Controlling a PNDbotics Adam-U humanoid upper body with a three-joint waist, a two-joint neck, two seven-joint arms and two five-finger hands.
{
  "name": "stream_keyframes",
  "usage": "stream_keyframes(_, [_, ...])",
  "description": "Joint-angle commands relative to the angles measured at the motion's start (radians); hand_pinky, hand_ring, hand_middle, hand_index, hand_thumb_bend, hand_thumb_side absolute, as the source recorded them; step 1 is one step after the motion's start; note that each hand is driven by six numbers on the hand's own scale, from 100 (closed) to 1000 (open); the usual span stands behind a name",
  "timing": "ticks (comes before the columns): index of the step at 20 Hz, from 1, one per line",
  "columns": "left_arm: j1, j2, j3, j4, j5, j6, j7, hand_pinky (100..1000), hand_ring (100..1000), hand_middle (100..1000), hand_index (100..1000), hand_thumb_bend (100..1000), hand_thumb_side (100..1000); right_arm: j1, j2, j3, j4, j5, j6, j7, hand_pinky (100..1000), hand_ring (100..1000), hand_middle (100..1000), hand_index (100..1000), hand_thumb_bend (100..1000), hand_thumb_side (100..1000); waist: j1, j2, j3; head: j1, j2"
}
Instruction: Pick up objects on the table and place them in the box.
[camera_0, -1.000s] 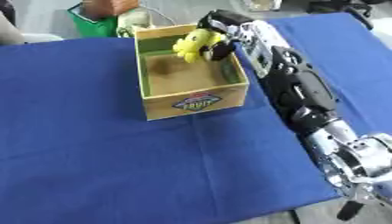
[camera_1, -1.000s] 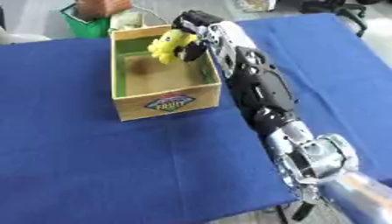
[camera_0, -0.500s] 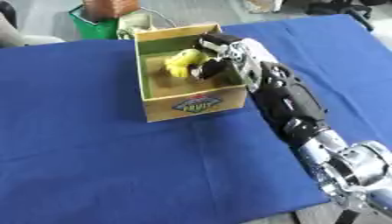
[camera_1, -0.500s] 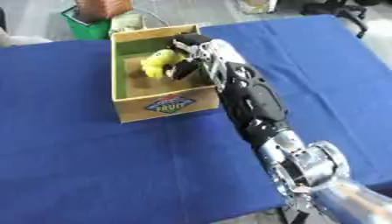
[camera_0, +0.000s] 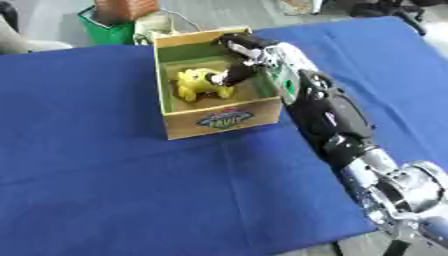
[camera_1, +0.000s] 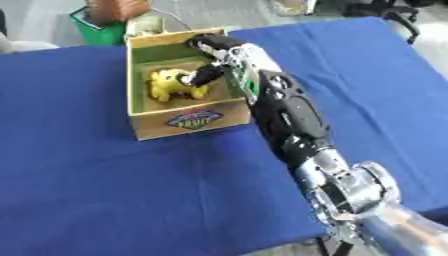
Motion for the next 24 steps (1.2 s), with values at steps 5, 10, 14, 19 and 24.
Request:
stream_keyframes(5, [-0.002, 0.010, 0.006, -0.015, 0.001, -0.002, 0.004, 467, 397, 453, 615, 823, 192, 0.005, -0.095, -0.037, -0.129, -0.084, 0.004, -0.083, 900, 937, 846, 964, 199, 475, 0.001, -0.026, -0.008, 0.008, 0.008])
stream_keyframes(10, [0.001, 0.009, 0.007, -0.015, 0.002, -0.003, 0.006, 468, 396, 452, 614, 824, 192, 0.035, -0.154, -0.060, -0.185, -0.128, 0.036, -0.166, 880, 916, 823, 951, 122, 442, 0.003, -0.026, -0.013, 0.010, 0.010])
stream_keyframes(14, [0.003, 0.008, 0.008, -0.014, 0.001, -0.003, 0.008, 466, 395, 452, 614, 825, 192, 0.056, -0.190, -0.085, -0.188, -0.152, 0.068, -0.225, 864, 908, 802, 940, 100, 416, 0.004, -0.026, -0.013, 0.011, 0.010])
stream_keyframes(19, [0.004, 0.007, 0.009, -0.016, 0.002, -0.004, 0.010, 472, 395, 452, 613, 824, 189, 0.084, -0.220, -0.109, -0.187, -0.202, 0.100, -0.281, 847, 905, 787, 933, 100, 414, 0.007, -0.026, -0.011, 0.013, 0.007])
stream_keyframes(24, [0.006, 0.007, 0.010, -0.016, 0.004, -0.006, 0.012, 474, 394, 451, 613, 825, 189, 0.102, -0.238, -0.116, -0.186, -0.234, 0.113, -0.300, 843, 905, 783, 932, 100, 420, 0.010, -0.025, -0.008, 0.012, 0.005])
